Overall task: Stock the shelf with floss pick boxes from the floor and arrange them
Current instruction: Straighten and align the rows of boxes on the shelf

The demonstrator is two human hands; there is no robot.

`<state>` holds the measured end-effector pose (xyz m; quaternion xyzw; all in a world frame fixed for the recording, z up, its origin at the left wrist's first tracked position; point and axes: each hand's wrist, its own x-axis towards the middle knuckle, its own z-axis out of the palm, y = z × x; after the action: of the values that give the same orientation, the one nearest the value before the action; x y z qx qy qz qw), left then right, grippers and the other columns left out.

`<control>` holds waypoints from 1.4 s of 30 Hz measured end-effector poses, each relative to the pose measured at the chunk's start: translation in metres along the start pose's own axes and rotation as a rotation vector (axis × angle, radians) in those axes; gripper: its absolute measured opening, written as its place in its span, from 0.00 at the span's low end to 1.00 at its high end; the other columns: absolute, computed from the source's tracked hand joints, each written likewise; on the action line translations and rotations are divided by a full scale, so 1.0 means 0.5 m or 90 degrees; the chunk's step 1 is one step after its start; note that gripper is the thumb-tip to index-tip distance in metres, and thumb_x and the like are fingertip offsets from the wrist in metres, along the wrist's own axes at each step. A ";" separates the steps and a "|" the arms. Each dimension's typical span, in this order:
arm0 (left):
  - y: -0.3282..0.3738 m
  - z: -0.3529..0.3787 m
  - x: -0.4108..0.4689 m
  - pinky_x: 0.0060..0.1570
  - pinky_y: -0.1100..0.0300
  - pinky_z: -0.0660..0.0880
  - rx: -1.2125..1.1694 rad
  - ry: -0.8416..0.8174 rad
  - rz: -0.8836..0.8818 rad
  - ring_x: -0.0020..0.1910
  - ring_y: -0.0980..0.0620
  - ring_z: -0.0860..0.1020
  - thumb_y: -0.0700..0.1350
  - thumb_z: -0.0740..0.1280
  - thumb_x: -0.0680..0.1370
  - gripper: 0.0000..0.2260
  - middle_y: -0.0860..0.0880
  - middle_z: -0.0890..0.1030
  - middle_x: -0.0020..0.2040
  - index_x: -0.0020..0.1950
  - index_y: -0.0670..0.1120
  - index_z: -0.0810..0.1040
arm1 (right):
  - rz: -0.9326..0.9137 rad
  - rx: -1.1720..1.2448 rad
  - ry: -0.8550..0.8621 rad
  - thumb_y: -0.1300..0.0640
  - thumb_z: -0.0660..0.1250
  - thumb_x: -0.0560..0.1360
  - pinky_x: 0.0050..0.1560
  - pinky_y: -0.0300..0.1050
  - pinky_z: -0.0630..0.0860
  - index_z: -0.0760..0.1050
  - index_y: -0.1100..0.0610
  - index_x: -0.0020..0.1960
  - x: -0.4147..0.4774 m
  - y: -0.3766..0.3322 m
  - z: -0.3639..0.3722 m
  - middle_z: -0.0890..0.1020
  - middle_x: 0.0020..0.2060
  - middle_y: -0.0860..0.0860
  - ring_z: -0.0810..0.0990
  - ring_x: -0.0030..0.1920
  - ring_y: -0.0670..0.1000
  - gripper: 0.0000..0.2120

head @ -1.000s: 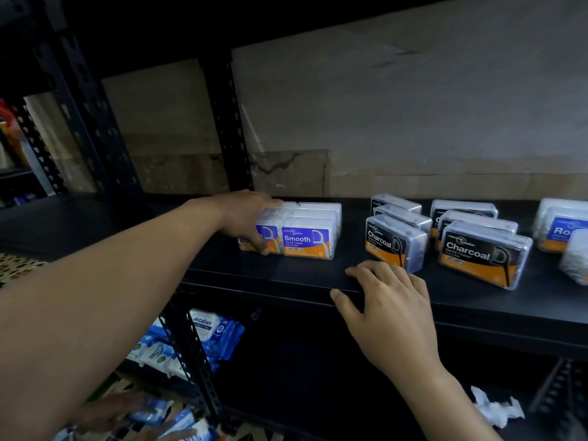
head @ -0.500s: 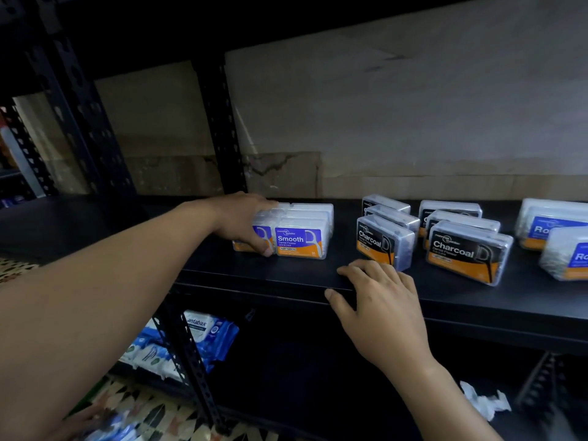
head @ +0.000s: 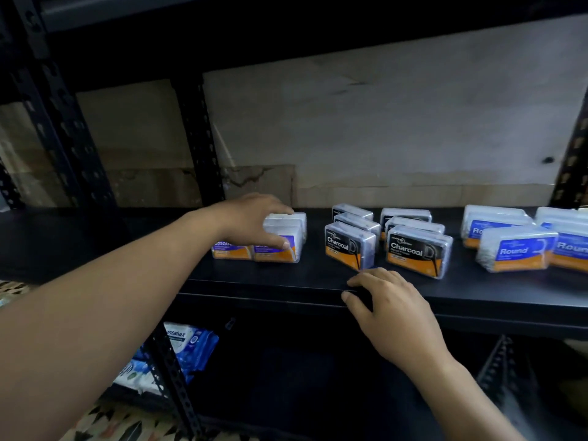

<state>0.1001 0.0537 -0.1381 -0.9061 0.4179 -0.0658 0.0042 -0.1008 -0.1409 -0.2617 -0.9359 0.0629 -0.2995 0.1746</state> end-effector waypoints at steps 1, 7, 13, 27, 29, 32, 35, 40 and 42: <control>0.018 -0.001 0.004 0.67 0.54 0.68 -0.008 0.008 0.014 0.67 0.53 0.71 0.70 0.68 0.68 0.35 0.56 0.74 0.68 0.72 0.57 0.70 | 0.003 -0.002 0.004 0.43 0.65 0.77 0.57 0.40 0.69 0.80 0.46 0.58 -0.004 0.008 -0.007 0.79 0.55 0.40 0.75 0.58 0.44 0.13; 0.121 0.002 0.035 0.67 0.59 0.65 -0.034 0.043 0.087 0.70 0.52 0.69 0.61 0.70 0.74 0.28 0.54 0.73 0.70 0.72 0.55 0.71 | 0.019 -0.026 0.023 0.45 0.67 0.76 0.56 0.41 0.69 0.80 0.46 0.57 -0.025 0.059 -0.040 0.80 0.54 0.41 0.76 0.58 0.45 0.12; 0.177 0.034 0.070 0.63 0.53 0.71 -0.063 0.050 0.126 0.64 0.52 0.75 0.56 0.70 0.75 0.21 0.55 0.78 0.65 0.68 0.55 0.76 | 0.045 -0.046 0.058 0.46 0.70 0.75 0.53 0.41 0.67 0.81 0.47 0.54 -0.038 0.112 -0.050 0.81 0.52 0.41 0.77 0.54 0.48 0.10; 0.239 0.169 0.064 0.62 0.50 0.69 -0.212 0.349 -0.027 0.61 0.49 0.69 0.56 0.73 0.72 0.20 0.55 0.78 0.64 0.63 0.53 0.79 | 0.016 -0.014 0.169 0.42 0.60 0.77 0.65 0.43 0.60 0.81 0.45 0.56 -0.051 0.151 -0.002 0.80 0.56 0.40 0.75 0.61 0.47 0.15; 0.249 0.187 0.060 0.62 0.50 0.69 -0.209 0.387 -0.040 0.61 0.48 0.69 0.56 0.73 0.73 0.21 0.55 0.78 0.65 0.64 0.53 0.78 | 0.018 -0.014 0.176 0.42 0.60 0.77 0.66 0.43 0.60 0.81 0.45 0.56 -0.053 0.151 0.000 0.80 0.56 0.40 0.75 0.60 0.47 0.15; 0.253 0.200 0.061 0.63 0.51 0.69 -0.209 0.399 -0.041 0.62 0.46 0.70 0.55 0.73 0.73 0.22 0.54 0.77 0.64 0.65 0.52 0.77 | 0.024 -0.018 0.173 0.42 0.60 0.77 0.65 0.45 0.62 0.81 0.45 0.56 -0.053 0.151 -0.002 0.80 0.55 0.41 0.75 0.59 0.48 0.15; 0.252 0.203 0.057 0.63 0.52 0.69 -0.236 0.378 -0.040 0.64 0.47 0.69 0.54 0.72 0.74 0.22 0.52 0.74 0.65 0.67 0.52 0.76 | 0.032 -0.016 0.163 0.41 0.60 0.76 0.64 0.46 0.62 0.81 0.45 0.55 -0.050 0.149 -0.004 0.80 0.55 0.41 0.75 0.59 0.49 0.16; 0.250 0.201 0.048 0.65 0.58 0.66 -0.277 0.370 -0.036 0.64 0.50 0.68 0.51 0.73 0.75 0.22 0.53 0.73 0.65 0.68 0.53 0.75 | 0.038 -0.022 0.147 0.40 0.59 0.76 0.64 0.45 0.61 0.80 0.45 0.56 -0.048 0.147 -0.004 0.80 0.55 0.41 0.74 0.59 0.49 0.16; 0.250 0.199 0.046 0.65 0.63 0.63 -0.298 0.350 -0.042 0.66 0.52 0.67 0.50 0.73 0.75 0.23 0.53 0.72 0.67 0.69 0.53 0.75 | 0.041 -0.017 0.146 0.40 0.60 0.76 0.64 0.44 0.61 0.80 0.44 0.55 -0.047 0.147 -0.004 0.80 0.55 0.40 0.74 0.59 0.49 0.15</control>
<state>0.0324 -0.0497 -0.2418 -0.8441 0.3774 -0.2098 -0.3180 -0.1222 -0.2048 -0.2996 -0.8950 0.1167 -0.3983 0.1638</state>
